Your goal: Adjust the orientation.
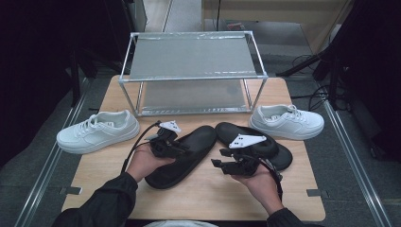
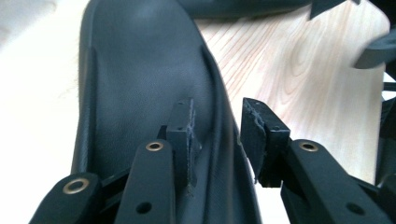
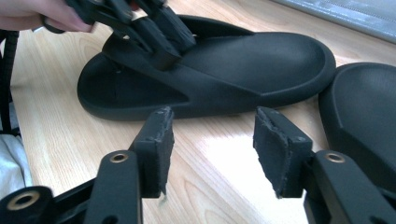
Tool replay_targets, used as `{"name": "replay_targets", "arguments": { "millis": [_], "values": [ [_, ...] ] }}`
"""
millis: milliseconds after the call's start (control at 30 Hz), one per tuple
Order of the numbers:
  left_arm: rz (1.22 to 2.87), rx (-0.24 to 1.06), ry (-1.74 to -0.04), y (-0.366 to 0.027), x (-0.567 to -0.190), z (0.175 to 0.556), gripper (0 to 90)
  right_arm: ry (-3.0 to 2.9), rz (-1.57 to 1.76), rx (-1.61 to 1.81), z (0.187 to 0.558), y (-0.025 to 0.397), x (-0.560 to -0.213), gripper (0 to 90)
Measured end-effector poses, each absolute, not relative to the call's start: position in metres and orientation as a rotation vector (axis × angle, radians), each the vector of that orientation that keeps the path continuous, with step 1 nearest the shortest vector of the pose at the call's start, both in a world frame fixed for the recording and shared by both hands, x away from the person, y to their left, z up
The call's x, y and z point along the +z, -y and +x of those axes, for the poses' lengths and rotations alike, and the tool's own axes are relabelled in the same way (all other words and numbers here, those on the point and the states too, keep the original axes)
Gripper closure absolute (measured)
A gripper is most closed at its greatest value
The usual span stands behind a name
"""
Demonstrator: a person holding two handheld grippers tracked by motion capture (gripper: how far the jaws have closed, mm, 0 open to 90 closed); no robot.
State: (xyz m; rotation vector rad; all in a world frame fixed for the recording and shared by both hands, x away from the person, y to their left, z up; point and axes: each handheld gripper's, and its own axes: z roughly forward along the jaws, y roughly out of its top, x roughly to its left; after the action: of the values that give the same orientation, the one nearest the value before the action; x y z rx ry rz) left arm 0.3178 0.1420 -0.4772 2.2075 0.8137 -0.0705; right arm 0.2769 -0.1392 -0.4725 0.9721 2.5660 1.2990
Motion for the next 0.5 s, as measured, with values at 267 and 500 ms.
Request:
{"name": "replay_targets", "arguments": {
  "millis": [267,500],
  "values": [
    [2.166,-0.020,-0.845,-0.167,-0.465,0.287,80.0,-2.585,0.971,1.304,0.292,0.130,-0.477,84.7],
    [2.146,0.016,-0.941,-0.182,-0.475,0.267,84.6,-2.611,0.945,1.285,0.314,0.117,-0.481,90.0]
  ]
}}
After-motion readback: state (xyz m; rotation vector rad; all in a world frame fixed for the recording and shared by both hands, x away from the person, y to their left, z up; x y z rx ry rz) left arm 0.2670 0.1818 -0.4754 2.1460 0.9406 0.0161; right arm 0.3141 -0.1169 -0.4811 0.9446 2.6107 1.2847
